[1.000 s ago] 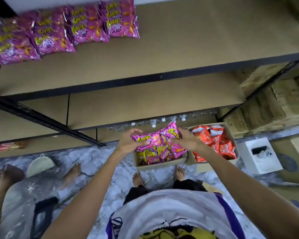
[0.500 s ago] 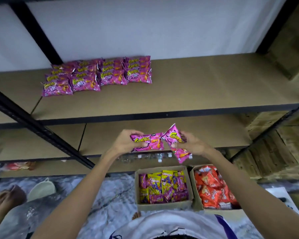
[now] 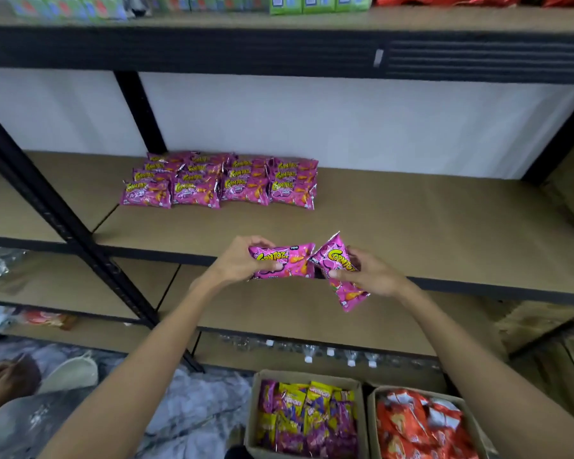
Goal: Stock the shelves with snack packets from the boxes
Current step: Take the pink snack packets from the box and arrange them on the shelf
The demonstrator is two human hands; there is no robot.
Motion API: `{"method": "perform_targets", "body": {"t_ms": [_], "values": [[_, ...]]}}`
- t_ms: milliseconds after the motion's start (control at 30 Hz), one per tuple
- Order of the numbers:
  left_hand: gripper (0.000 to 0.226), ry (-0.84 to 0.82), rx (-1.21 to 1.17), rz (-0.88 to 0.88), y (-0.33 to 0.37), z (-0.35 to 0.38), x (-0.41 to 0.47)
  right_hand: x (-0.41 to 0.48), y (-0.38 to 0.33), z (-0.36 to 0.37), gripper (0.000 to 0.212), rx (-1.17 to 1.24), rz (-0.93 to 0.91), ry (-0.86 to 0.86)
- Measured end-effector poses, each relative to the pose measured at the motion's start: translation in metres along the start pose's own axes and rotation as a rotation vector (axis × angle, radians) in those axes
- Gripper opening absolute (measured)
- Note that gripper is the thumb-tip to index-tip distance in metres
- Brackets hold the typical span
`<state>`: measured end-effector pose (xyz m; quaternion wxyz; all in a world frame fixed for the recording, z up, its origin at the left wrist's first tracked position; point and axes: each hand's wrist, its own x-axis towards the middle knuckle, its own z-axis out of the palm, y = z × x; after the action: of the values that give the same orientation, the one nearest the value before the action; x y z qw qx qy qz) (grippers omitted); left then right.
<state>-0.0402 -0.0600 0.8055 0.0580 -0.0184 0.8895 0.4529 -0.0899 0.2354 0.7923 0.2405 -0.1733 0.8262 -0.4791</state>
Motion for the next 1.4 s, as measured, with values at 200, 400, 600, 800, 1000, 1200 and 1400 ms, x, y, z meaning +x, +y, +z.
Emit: {"method": "perform_targets", "body": {"t_ms": [200,400,600,800,1000,1200,1400], "values": [[0.049,0.003,0.107,0.081,-0.007,-0.047,0.043,0.054,-0.034,0.0,0.037,-0.002,-0.009,0.061],[0.05,0.008,0.161,0.104,-0.03,-0.089,0.092,0.106,-0.064,0.004,0.043,-0.126,0.008,0.074],[0.049,0.021,0.177,0.134,-0.042,-0.118,0.121,0.151,-0.077,0.008,0.066,-0.174,0.044,0.131],[0.043,0.054,0.244,0.17,-0.055,-0.134,0.15,0.196,-0.045,0.0,0.118,-0.189,0.038,0.125],[0.045,0.129,0.493,0.166,-0.066,-0.138,0.168,0.195,-0.075,0.005,0.098,-0.269,0.061,0.148],[0.051,0.123,0.774,0.19,-0.07,-0.132,0.176,0.202,-0.083,0.006,0.051,-0.346,0.037,0.157],[0.049,0.151,0.719,0.213,-0.078,-0.126,0.178,0.212,-0.082,0.006,0.078,-0.36,0.023,0.182]]}}
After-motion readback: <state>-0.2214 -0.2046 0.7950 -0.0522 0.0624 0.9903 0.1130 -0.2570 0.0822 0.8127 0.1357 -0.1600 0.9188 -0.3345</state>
